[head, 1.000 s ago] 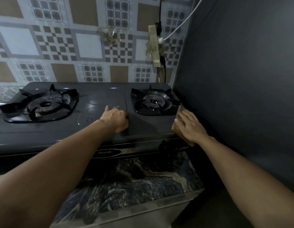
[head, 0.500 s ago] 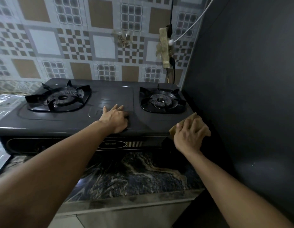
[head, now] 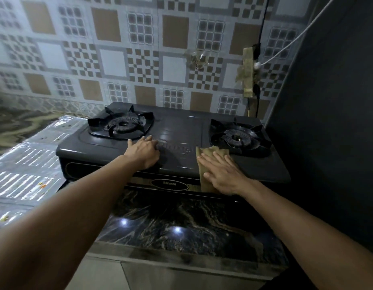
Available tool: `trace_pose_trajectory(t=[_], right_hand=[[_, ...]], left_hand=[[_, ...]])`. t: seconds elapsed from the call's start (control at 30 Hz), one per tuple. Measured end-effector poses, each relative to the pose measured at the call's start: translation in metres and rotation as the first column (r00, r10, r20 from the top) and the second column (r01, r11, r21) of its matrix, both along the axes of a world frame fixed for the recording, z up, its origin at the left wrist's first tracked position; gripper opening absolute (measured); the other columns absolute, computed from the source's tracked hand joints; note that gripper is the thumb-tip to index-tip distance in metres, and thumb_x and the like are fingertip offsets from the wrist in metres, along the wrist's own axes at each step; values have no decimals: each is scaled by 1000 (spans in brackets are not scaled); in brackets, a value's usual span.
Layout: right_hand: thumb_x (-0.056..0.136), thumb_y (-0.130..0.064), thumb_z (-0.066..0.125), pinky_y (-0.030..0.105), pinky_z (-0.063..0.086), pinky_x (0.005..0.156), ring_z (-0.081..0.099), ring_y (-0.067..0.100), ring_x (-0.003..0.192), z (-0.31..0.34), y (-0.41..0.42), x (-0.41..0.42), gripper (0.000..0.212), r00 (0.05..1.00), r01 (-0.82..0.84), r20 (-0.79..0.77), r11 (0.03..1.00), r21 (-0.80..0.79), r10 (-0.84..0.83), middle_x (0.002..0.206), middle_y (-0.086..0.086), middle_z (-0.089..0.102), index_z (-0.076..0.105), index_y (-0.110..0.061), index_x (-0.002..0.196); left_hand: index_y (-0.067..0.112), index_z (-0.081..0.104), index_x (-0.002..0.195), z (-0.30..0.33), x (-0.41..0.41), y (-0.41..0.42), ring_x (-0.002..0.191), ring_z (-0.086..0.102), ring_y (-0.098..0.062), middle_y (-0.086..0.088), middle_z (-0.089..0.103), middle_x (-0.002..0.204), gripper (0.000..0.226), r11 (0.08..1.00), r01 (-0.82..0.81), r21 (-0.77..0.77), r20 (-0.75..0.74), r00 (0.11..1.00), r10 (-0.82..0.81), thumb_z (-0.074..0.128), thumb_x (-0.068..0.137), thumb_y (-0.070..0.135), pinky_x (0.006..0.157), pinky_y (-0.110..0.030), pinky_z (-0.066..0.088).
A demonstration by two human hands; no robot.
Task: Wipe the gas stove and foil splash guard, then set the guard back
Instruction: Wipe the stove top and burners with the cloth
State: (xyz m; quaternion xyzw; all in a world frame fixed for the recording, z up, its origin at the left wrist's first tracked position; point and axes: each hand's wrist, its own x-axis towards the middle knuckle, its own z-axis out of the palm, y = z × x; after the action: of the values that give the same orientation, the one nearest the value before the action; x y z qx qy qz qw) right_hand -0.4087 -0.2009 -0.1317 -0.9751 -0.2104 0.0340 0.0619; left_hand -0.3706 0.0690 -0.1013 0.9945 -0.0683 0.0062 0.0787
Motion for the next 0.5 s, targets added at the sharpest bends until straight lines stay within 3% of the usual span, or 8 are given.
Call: trace_pose_trajectory(t=[0.1, 0.27, 0.4, 0.5], right_hand=[[103, -36, 31, 45, -7, 120, -8, 18, 149, 2, 30, 13, 55, 996, -94, -4, 996, 12, 94, 162, -13, 1, 9, -34, 153], [103, -39, 27, 47, -8, 119, -10, 19, 149, 7, 87, 35, 55, 978, -207, -31, 978, 6, 207, 162, -12, 1, 9, -32, 154], [103, -41, 25, 44, -7, 120, -10, 18, 149, 7, 133, 50, 55, 953, -301, -29, 954, -4, 300, 162, -11, 0, 8, -32, 154], [102, -41, 25, 40, -8, 120, -8, 16, 149, 5, 164, 59, 56, 928, -372, -6, 928, -19, 372, 162, -10, 0, 6, -32, 154]], left_hand=[[11, 52, 128, -2, -3, 40, 139, 30, -29, -11, 35, 148, 40, 991, -128, -27, 41, 991, 129, 41, 94, 29, 108, -59, 26], [8, 39, 140, 3, -12, 106, 144, 22, -33, -15, 22, 156, 52, 909, -394, -134, 35, 915, 401, 44, 93, 30, 112, -61, 18], [2, 37, 137, -5, -22, 159, 134, 37, -38, -21, 33, 146, 55, 744, -590, -313, -30, 789, 613, 45, 90, 29, 107, -54, 33], [-10, 51, 112, -9, -28, 185, 109, 54, -40, -29, 52, 120, 38, 593, -605, -531, -123, 748, 653, 49, 85, 18, 87, -47, 48]])
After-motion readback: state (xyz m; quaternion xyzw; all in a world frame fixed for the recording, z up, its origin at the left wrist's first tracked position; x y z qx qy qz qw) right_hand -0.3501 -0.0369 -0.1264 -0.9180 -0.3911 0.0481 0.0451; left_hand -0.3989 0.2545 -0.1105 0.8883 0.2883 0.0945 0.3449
